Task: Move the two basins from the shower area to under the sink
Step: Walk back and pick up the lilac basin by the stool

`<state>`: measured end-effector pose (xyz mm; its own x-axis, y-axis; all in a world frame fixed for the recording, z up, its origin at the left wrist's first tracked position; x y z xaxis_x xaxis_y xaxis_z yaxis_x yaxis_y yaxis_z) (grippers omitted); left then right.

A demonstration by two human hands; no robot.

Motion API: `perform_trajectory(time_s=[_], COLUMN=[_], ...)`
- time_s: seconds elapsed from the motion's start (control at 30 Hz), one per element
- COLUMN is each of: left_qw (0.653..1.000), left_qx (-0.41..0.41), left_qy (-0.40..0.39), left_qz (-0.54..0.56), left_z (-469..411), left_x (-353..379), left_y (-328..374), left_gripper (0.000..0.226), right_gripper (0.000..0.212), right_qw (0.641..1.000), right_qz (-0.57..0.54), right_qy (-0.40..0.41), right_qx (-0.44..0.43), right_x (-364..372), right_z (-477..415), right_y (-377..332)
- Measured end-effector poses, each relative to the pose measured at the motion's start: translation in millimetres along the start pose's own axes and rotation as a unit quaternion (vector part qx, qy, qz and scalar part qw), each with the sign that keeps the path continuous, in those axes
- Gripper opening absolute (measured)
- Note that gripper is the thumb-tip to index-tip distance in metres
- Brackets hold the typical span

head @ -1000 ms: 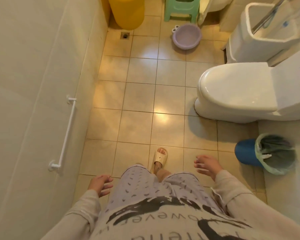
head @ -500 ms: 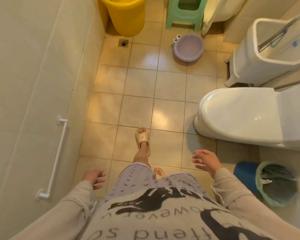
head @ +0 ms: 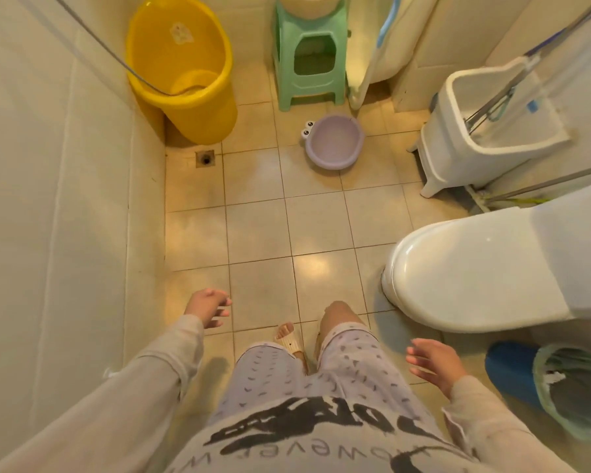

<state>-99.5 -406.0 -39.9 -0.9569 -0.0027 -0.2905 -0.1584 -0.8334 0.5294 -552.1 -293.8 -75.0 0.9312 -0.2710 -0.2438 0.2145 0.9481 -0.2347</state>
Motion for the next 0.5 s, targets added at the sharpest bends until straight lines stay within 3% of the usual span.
perform_trajectory(time_s=[0.23,0.5], left_qw=[0.999,0.992], left_qx=[-0.046,-0.121], left_qy=[-0.013,0.036], left_qz=[-0.016,0.015], left_z=[-40,-70], left_x=[21,34], left_y=[35,78], left_gripper=[0.014,0.014], right_gripper=[0.007,0.011], right_qw=[1.0,0.989], right_qz=[-0.008,0.076], right_qy=[-0.013,-0.096], right_qx=[0.025,-0.083], right_x=[48,89], right_z=[-19,-30], right_y=[-86,-272])
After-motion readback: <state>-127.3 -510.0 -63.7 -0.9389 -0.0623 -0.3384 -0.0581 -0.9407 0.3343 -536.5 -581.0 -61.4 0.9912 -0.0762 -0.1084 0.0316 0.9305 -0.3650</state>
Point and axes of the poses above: each hand's wrist, its own z-axis away from the middle knuckle, its own x-axis out of the palm, y = z × x, the point moved 7 cm from there along -z, towards the middle knuckle, and after that the axes turned 7 degrees about x, right-handed, at the moved point
